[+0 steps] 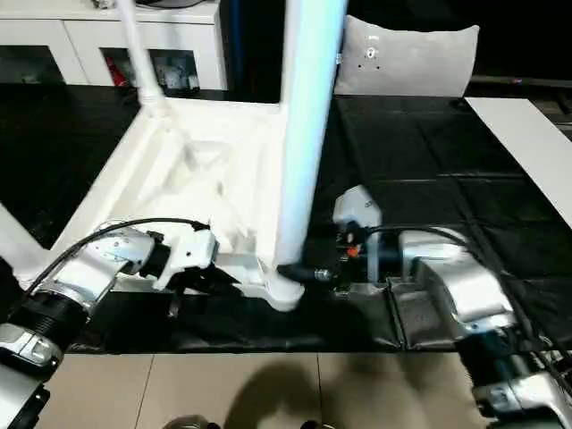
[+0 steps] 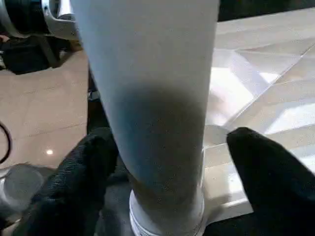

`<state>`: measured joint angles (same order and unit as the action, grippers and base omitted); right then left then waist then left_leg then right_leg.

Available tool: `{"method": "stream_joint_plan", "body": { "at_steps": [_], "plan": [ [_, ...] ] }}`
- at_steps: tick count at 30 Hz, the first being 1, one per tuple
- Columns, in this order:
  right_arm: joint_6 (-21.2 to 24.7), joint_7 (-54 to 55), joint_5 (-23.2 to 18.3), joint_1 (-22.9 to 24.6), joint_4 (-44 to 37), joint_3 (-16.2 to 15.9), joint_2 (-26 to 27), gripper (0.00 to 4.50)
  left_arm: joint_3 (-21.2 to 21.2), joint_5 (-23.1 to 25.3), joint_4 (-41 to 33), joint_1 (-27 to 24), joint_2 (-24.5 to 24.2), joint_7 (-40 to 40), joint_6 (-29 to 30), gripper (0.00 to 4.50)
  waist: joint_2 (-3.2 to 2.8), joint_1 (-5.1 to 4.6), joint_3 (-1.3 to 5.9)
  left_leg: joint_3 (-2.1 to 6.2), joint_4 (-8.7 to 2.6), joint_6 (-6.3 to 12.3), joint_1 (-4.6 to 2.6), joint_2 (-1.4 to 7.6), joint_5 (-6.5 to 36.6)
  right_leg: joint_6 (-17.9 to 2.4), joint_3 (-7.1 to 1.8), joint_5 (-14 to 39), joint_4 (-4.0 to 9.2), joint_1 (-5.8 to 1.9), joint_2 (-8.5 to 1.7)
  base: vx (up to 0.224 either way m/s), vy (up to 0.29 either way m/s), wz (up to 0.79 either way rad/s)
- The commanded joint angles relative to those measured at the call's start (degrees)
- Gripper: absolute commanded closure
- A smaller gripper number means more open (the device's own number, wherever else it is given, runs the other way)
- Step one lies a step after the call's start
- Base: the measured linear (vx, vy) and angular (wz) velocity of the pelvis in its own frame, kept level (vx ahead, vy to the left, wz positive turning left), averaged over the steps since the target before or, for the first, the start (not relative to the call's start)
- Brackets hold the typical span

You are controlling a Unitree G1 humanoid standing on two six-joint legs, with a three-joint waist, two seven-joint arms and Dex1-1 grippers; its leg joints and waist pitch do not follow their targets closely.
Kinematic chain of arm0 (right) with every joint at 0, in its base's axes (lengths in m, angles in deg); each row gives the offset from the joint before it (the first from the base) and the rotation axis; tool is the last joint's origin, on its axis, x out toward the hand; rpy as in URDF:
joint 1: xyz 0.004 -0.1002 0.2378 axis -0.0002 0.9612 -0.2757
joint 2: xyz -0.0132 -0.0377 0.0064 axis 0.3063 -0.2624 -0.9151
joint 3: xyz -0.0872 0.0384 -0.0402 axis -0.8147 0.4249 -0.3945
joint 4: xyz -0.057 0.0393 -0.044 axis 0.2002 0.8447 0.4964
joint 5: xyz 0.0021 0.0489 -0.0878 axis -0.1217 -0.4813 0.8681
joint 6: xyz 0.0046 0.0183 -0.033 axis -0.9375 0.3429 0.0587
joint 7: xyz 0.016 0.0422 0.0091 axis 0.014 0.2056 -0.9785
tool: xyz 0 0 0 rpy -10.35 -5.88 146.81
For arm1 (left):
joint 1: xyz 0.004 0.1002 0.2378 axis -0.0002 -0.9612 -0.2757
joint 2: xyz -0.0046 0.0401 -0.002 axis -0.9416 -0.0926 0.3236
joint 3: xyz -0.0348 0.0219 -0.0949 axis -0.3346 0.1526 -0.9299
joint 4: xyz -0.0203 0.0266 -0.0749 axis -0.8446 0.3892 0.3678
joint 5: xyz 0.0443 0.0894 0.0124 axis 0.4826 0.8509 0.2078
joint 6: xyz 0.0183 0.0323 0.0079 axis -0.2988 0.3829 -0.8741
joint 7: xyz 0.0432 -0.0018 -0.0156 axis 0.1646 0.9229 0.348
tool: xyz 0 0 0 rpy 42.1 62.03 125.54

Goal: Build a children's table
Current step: Rotate leg to tighten

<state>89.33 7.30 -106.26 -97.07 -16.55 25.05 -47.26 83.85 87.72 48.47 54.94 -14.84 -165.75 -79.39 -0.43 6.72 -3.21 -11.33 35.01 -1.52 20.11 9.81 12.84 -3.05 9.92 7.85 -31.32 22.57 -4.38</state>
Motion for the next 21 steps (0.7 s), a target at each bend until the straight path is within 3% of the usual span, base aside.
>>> {"method": "stream_joint_plan", "body": {
  "at_steps": [1, 12, 21],
  "plan": [
    [-1.2, -2.4, 1.3, -1.0, 1.9, -1.3, 0.1, 0.87, 1.7, 0.2, -2.7, 0.1, 0.8, -2.3, -0.5, 4.5, 0.55, -0.41, 3.66, 2.24, -4.3, 3.82, -0.65, 5.04, 5.9, -4.1, -4.87, 20.1, 3.23, -3.14, -6.6, 0.0, 0.0, 0.0],
    [-3.5, -6.3, 3.1, -2.9, 8.0, -2.6, 1.3, 1.98, 1.4, 0.2, -2.2, 0.3, 0.2, -2.4, 0.1, 4.5, 0.56, -0.53, 3.47, 2.22, -4.27, 4.31, -0.52, 4.88, 5.8, -3.6, -4.8, 21.1, 3.38, -3.15, -6.48, 0.0, 0.0, 0.0],
    [-1.0, -7.7, 0.8, -1.5, 6.2, -1.9, 2.6, 2.49, -0.3, -0.9, -1.6, 0.5, 1.6, -0.3, 3.3, 4.5, 0.38, -0.6, 3.34, 2.25, -4.36, 4.1, -0.7, 5.1, 6.2, -4.4, -4.87, 20.3, 3.39, -3.04, -6.48, 0.0, 0.0, 0.0]
  ]
}}
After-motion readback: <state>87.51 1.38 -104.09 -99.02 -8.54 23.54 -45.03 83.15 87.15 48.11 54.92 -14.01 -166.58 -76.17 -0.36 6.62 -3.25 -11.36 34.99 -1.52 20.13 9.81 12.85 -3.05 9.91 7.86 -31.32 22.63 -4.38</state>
